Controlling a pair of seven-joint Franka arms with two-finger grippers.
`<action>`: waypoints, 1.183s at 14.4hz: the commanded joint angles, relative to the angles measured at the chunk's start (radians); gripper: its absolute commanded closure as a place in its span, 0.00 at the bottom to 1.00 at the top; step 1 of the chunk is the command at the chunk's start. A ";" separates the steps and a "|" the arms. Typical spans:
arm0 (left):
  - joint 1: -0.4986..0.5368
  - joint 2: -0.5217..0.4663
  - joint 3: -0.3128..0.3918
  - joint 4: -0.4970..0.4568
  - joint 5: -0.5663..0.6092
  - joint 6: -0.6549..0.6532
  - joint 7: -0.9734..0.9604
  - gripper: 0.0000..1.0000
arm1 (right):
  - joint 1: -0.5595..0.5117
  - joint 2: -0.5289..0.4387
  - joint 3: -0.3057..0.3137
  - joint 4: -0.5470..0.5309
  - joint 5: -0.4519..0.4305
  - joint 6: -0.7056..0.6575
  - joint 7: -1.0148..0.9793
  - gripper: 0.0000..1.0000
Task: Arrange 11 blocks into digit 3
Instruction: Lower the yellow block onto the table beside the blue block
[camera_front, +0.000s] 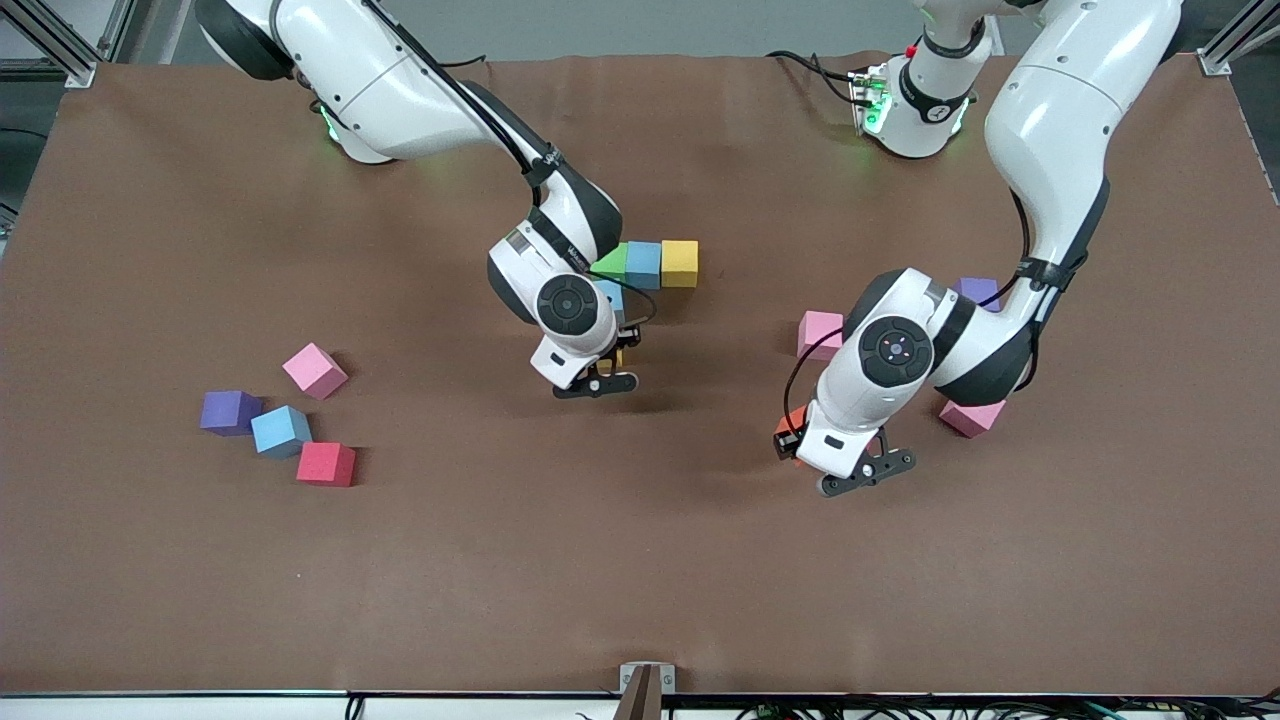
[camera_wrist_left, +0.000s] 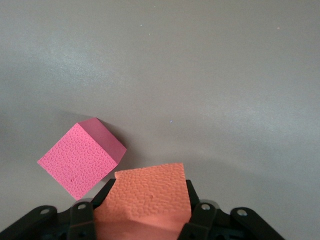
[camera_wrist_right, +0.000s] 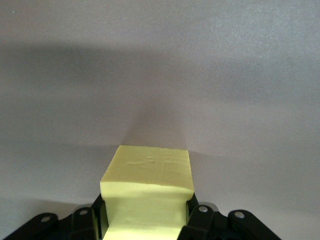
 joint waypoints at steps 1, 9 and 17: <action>-0.002 0.000 -0.003 0.006 0.000 -0.013 0.021 0.78 | 0.003 -0.045 -0.001 -0.075 0.018 0.004 0.016 0.63; 0.000 0.000 -0.003 0.006 0.000 -0.013 0.047 0.78 | 0.003 -0.056 0.002 -0.085 0.018 0.004 0.017 0.63; 0.003 0.000 -0.003 0.005 0.002 -0.013 0.072 0.78 | 0.013 -0.068 0.004 -0.087 0.018 -0.032 0.016 0.63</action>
